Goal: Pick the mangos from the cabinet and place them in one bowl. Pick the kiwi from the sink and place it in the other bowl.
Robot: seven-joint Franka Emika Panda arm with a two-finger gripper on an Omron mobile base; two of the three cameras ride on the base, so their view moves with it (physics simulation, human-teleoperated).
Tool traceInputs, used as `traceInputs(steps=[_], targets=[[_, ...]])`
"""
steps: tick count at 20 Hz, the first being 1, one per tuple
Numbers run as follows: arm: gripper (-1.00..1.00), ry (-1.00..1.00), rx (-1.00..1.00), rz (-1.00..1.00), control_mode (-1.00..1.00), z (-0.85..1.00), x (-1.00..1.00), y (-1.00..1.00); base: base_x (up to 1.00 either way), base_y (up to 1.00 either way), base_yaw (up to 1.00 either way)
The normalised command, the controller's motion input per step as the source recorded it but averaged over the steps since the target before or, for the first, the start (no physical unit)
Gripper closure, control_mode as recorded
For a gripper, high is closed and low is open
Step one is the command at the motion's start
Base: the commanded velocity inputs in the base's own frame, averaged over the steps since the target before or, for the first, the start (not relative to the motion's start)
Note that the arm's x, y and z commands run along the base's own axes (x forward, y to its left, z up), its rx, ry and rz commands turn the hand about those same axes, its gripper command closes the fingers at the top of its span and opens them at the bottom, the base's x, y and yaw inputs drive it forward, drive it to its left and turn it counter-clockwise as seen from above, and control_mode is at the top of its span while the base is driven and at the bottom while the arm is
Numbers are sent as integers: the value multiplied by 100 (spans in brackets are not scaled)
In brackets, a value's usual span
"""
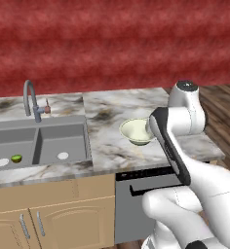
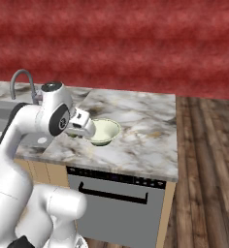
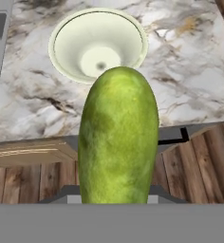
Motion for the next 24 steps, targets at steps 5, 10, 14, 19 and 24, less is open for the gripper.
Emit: traceInputs(steps=[5, 10, 14, 19, 24], targets=[[100, 5, 0, 0, -100, 3, 89, -1, 0, 0, 0], [100, -1, -6, 0, -100, -9, 68, -1, 0, 0, 0], [100, -3, -2, 2, -100, -32, 67, 0, 0, 0, 0], [100, -7, 0, 3, -100, -48, 48, -2, 0, 0, 0], [100, -2, 0, 2, -100, -41, 47, -6, 0, 0, 0]])
